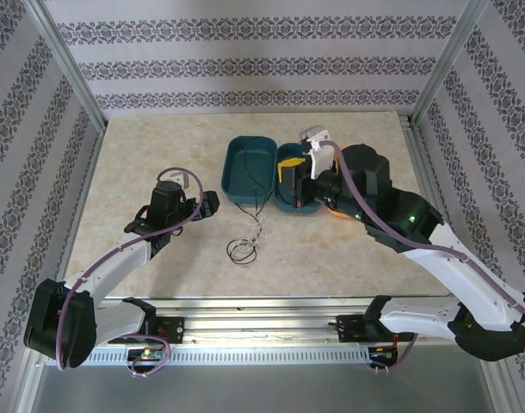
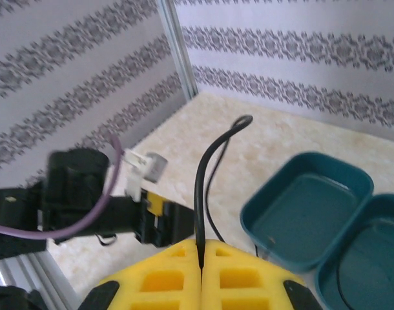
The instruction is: Untangle the cables
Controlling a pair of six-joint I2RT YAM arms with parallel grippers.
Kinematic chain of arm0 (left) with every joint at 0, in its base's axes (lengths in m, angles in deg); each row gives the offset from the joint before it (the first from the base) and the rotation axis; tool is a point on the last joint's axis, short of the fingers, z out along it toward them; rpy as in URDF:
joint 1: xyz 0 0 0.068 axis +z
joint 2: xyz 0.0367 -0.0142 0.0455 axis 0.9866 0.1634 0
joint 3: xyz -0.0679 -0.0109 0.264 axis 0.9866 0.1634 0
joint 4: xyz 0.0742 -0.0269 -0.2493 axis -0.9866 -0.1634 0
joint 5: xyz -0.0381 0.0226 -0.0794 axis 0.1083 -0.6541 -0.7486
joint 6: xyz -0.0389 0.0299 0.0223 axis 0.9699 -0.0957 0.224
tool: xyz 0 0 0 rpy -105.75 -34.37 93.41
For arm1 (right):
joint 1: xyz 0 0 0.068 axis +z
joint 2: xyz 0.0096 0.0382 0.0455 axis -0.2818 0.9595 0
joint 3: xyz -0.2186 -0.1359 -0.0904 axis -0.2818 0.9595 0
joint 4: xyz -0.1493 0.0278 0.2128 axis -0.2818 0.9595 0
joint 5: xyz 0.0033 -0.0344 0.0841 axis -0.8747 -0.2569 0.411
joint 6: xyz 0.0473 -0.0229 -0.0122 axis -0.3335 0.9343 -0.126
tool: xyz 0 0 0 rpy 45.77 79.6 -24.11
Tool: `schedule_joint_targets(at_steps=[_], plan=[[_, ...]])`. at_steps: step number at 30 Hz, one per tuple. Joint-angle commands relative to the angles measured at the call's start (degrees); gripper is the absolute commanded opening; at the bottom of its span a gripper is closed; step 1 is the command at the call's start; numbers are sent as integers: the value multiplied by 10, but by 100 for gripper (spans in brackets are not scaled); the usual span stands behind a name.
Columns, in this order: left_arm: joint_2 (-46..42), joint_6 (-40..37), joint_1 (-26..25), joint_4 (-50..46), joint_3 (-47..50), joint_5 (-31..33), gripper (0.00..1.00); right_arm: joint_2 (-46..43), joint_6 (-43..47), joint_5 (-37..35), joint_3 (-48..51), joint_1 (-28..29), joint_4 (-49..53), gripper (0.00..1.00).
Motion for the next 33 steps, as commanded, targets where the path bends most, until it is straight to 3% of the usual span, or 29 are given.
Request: schedule_joint_targets(at_steps=[1,11,17,33], plan=[[6,9,9,27,7,-7,99,3,17,40,-43,-8,-26,0],[6,6,9,32,12,-8,99,23,24,-3,-114,-43,-20,0],[7,6,10,37,15,-11,99,38,-11,-23,-104,-119,-5,0],[7,-3,15,30,14,-14,99,69,-95,56,61,-289,-24,0]])
